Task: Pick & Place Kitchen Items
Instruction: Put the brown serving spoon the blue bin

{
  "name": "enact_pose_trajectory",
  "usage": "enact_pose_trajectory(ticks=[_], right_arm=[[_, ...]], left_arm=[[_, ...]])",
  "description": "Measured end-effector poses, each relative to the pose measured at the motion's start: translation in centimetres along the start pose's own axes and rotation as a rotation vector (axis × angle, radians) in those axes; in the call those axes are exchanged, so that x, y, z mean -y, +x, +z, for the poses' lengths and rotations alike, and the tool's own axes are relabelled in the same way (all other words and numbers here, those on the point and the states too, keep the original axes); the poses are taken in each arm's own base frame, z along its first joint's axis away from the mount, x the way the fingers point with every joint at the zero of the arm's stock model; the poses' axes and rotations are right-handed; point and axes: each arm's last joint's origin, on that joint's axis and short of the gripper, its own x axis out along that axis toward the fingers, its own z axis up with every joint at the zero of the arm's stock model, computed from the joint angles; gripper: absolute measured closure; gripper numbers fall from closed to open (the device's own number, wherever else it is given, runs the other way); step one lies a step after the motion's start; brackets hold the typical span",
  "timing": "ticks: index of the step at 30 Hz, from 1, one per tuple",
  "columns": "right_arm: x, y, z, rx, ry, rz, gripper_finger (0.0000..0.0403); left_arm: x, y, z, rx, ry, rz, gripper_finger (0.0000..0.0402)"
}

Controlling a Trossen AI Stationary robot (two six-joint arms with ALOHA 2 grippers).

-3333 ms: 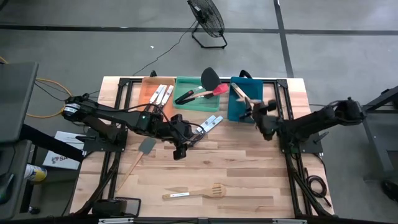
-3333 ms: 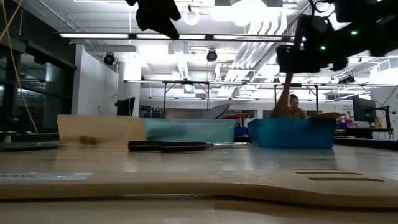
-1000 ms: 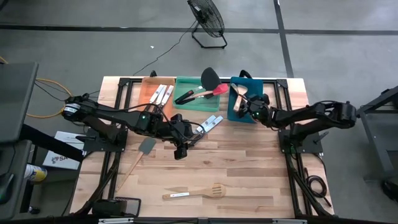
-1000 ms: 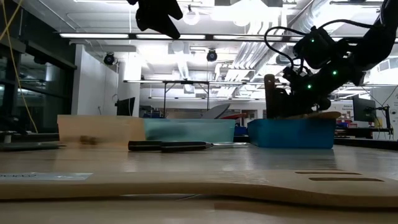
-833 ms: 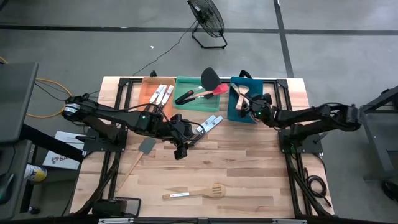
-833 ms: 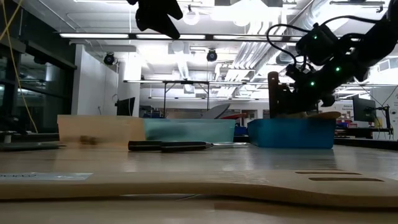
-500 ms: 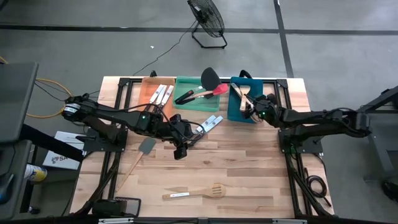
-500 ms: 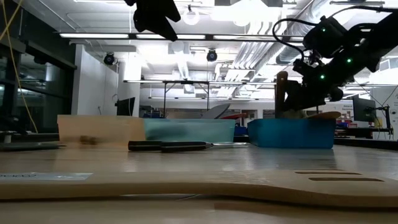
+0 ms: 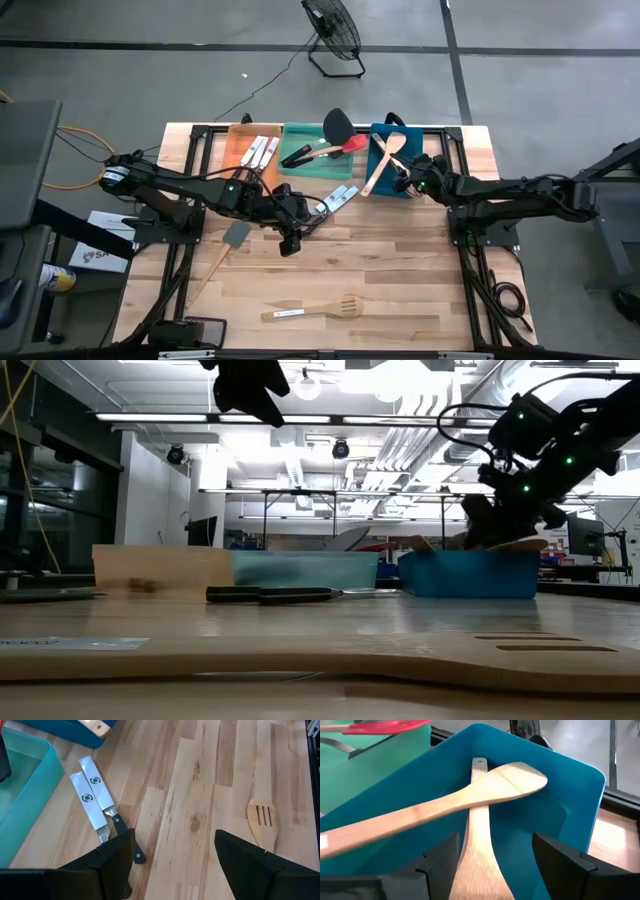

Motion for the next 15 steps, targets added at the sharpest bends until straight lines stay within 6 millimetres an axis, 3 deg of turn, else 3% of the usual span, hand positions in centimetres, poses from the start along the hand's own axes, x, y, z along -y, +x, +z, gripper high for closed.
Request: enact_pose_trajectory(ticks=[15], right_arm=[[0.05, -0.08, 0.05, 0.003, 0.035, -0.001, 0.0160]], left_arm=[[0.00, 0.00, 0.00, 0.000, -0.001, 0.000, 0.0133]])
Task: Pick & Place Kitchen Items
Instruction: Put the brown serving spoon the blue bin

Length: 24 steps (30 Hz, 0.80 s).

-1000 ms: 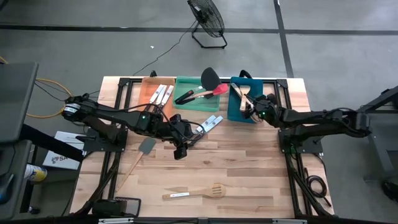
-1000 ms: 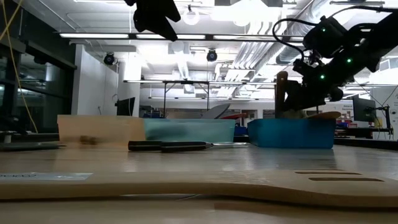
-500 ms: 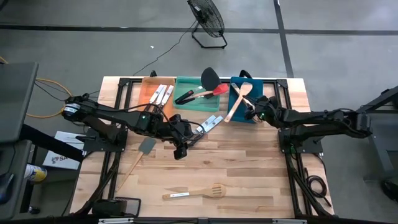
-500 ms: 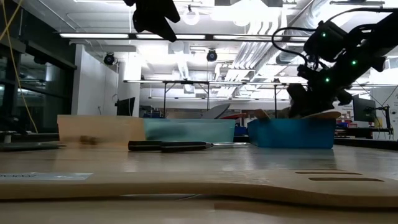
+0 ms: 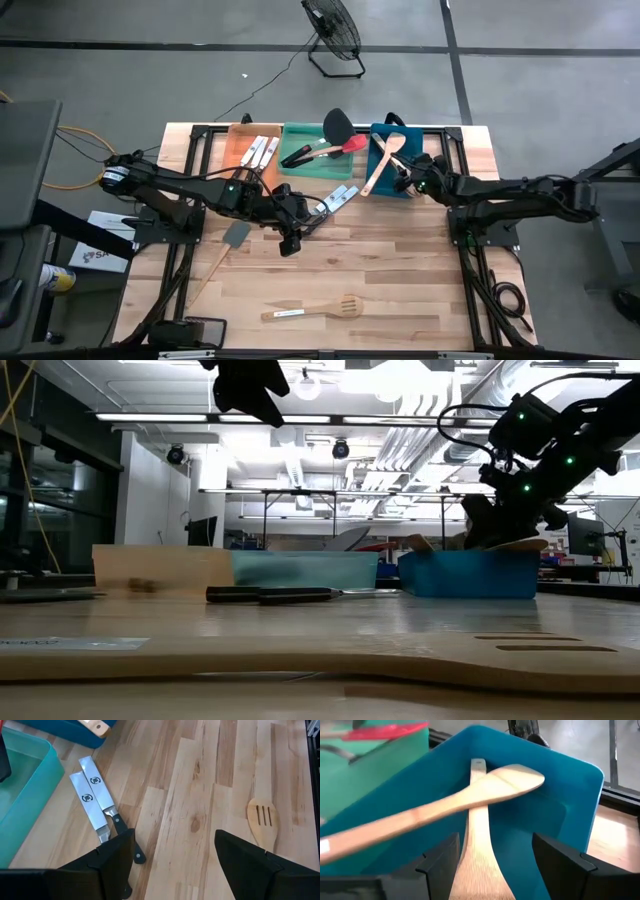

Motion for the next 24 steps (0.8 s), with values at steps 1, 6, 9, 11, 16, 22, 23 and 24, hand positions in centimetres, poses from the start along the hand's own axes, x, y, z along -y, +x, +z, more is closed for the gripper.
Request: enact_pose_trajectory(ticks=[1, 6, 9, 11, 16, 22, 23, 24], right_arm=[[0.0, -0.1, 0.1, 0.008, 0.012, 0.004, 0.0160], [0.2, -0.9, 1.0, 0.070, 0.059, 0.037, 0.0160], [0.4, -1.5, 1.6, 0.105, 0.068, 0.065, 0.0160], [0.5, -1.8, 1.8, 0.119, 0.081, 0.094, 0.0160], [0.6, -2.6, 2.3, 0.140, 0.099, 0.174, 0.0160], [0.5, -3.9, 2.8, 0.164, 0.100, 0.333, 0.0160], [0.4, -4.2, 2.9, 0.170, 0.096, 0.363, 0.0160], [0.4, -4.5, 2.9, 0.174, 0.086, 0.393, 0.0160]], left_arm=[[0.0, 0.0, 0.0, 0.000, 0.000, 0.000, 0.0133], [-0.1, 0.0, -0.2, -0.018, -0.003, 0.007, 0.0133], [-0.1, 0.0, -0.2, -0.017, -0.006, 0.006, 0.0133], [-0.1, 0.0, -0.2, -0.017, -0.006, 0.007, 0.0133], [-0.1, 0.0, -0.2, -0.017, -0.014, 0.007, 0.0133], [-0.2, 0.0, -0.6, -0.068, -0.029, 0.021, 0.0133], [-0.3, 0.0, -0.8, -0.080, -0.032, 0.025, 0.0133], [-0.3, 0.0, -0.8, -0.090, -0.035, 0.027, 0.0133]])
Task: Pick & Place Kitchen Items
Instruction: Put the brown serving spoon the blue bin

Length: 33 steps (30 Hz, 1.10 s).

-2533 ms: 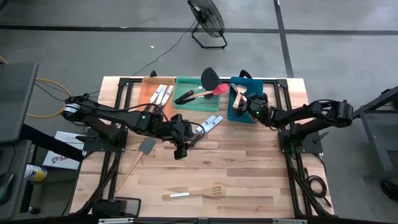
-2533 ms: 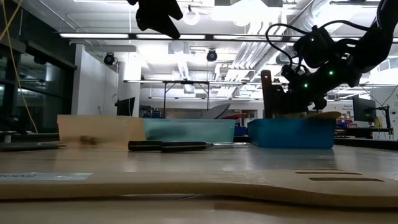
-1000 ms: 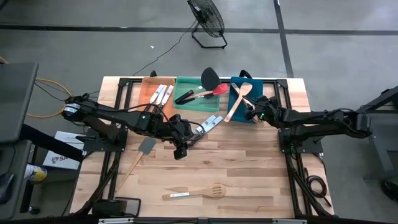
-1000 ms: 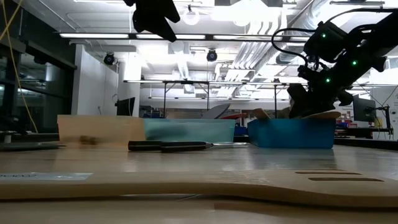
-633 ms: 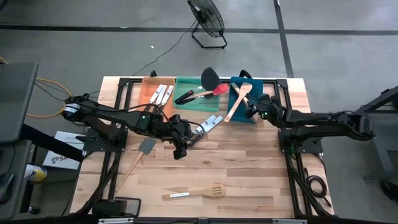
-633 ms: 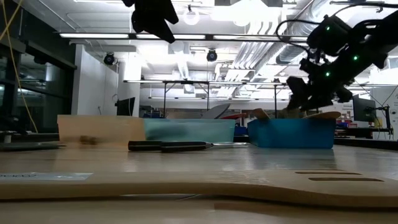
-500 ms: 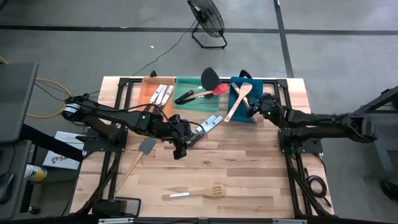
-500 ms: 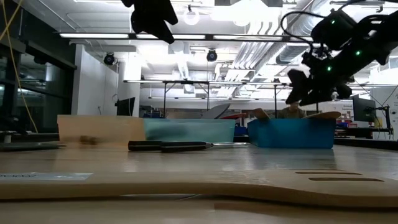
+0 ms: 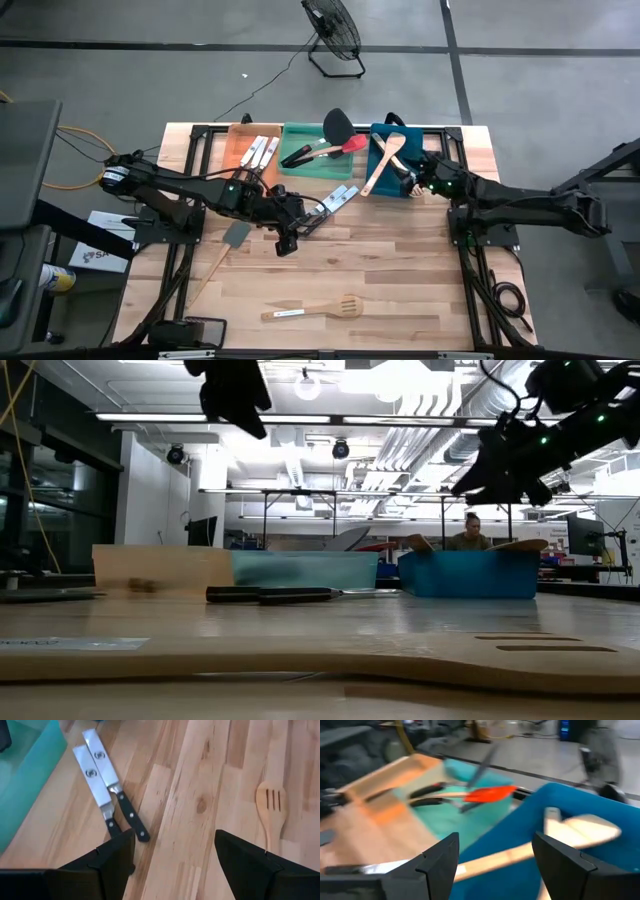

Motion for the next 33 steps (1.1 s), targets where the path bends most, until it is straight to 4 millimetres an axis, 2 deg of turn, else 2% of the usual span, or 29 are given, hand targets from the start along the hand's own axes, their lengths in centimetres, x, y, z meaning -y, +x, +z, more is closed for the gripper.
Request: enact_pose_trajectory(ticks=[8, 17, 33], right_arm=[[-0.8, -0.9, 0.2, -0.003, -0.033, 0.150, 0.0160], [-1.9, -1.7, 0.0, 0.002, -0.076, 0.238, 0.0160], [-4.2, -3.8, -1.0, -0.029, -0.129, 0.451, 0.0160]], left_arm=[[-0.1, 0.0, -0.4, -0.049, -0.016, -0.001, 0.0133], [0.2, -0.1, -0.6, -0.057, -0.013, -0.012, 0.0133], [4.2, -1.2, -2.8, -0.083, 0.091, -0.104, 0.0133]])
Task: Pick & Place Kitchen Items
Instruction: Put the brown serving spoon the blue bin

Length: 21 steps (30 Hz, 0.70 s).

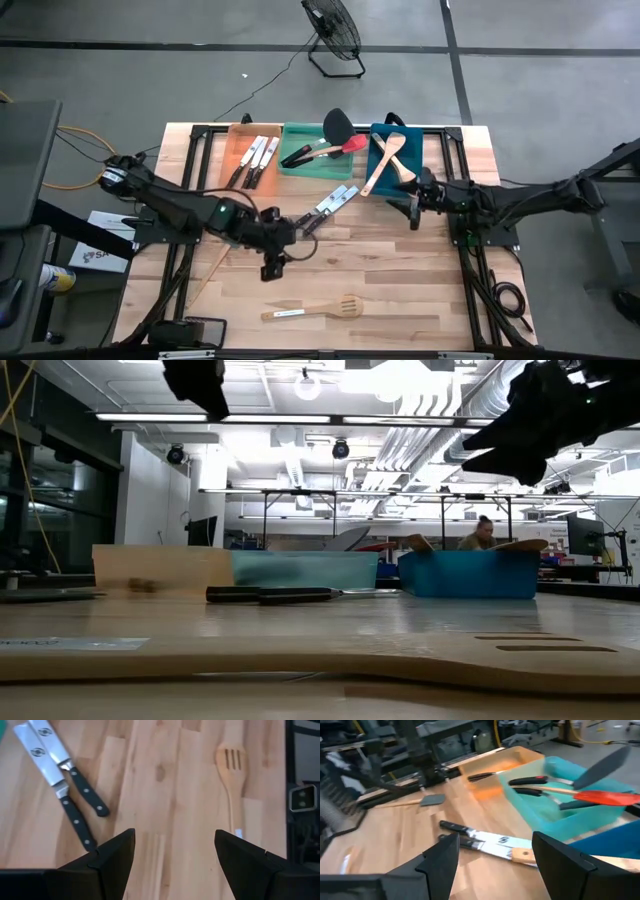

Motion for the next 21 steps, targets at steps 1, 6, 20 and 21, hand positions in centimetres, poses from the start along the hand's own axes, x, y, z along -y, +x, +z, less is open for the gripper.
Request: enact_pose_trajectory(ticks=[1, 6, 20, 21], right_arm=[[-0.2, 0.0, -0.1, -0.002, -0.003, 0.009, 0.0160], [-1.0, -0.3, -0.4, -0.012, -0.007, 0.051, 0.0160], [-3.2, -1.3, -1.2, -0.059, 0.073, 0.181, 0.0160], [-3.3, -1.3, -1.3, -0.059, 0.073, 0.177, 0.0160]], left_arm=[[0.3, -0.1, -0.2, -0.002, 0.009, -0.007, 0.0133], [1.5, -0.3, -0.8, -0.005, 0.017, -0.027, 0.0133], [4.5, -0.8, -2.6, -0.015, 0.011, -0.068, 0.0133], [4.8, -0.8, -2.9, -0.018, 0.016, -0.073, 0.0133]])
